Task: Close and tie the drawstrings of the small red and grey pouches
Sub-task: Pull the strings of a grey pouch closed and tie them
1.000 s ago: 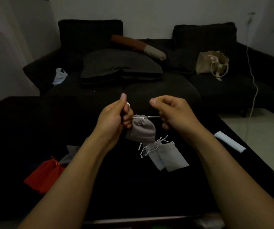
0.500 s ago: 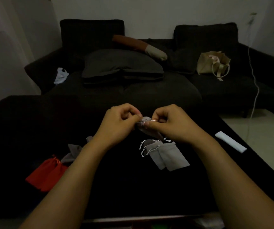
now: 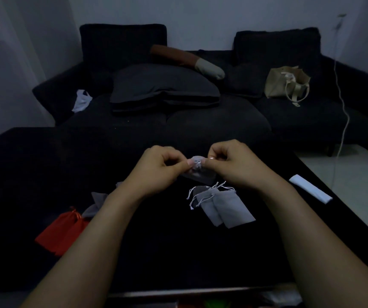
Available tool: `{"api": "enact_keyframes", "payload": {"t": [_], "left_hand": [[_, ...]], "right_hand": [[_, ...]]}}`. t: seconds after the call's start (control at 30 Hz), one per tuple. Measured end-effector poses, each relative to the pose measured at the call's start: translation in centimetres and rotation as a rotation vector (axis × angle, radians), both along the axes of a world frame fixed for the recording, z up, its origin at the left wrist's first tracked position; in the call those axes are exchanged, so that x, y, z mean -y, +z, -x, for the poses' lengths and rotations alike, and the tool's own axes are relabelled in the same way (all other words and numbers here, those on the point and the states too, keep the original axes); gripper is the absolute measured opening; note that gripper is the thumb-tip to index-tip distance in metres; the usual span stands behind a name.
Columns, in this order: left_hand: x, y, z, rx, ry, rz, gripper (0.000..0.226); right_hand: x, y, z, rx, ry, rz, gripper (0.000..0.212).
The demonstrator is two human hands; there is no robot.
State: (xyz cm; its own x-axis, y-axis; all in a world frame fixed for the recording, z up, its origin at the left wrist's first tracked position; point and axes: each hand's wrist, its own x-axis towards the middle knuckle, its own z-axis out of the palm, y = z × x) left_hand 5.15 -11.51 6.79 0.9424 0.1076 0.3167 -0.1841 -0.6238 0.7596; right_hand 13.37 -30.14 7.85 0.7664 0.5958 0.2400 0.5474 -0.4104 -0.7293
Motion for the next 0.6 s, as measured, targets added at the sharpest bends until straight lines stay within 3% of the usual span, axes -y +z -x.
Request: {"api": "enact_keyframes", "payload": {"t": [0.1, 0.23, 0.37, 0.47, 0.6], "left_hand": [[0.4, 0.1, 0.0, 0.091, -0.108, 0.163, 0.016], [1.0, 0.1, 0.1, 0.067, -0.165, 0.368, 0.019], [0.8, -0.1, 0.0, 0.106, -0.104, 0.342, 0.018], [0.5, 0.0, 0.2, 0.081, -0.08, 0.323, 0.021], [0.1, 0.4, 0.4, 0.007, -0.081, 0.384, 0.023]], "right_hand": [[-0.4, -0.2, 0.2, -0.078, 0.05, -0.024, 0.038], [-1.0, -0.1, 0.4, -0.155, 0.11, -0.073, 0.04], [-1.2, -0.4, 0.3, 0.022, 0.119, 0.042, 0.032], [-1.2, -0.3, 0.3, 0.039, 0.122, 0.055, 0.021], [-1.0, 0.5, 1.1, -0.005, 0.126, 0.06, 0.023]]}}
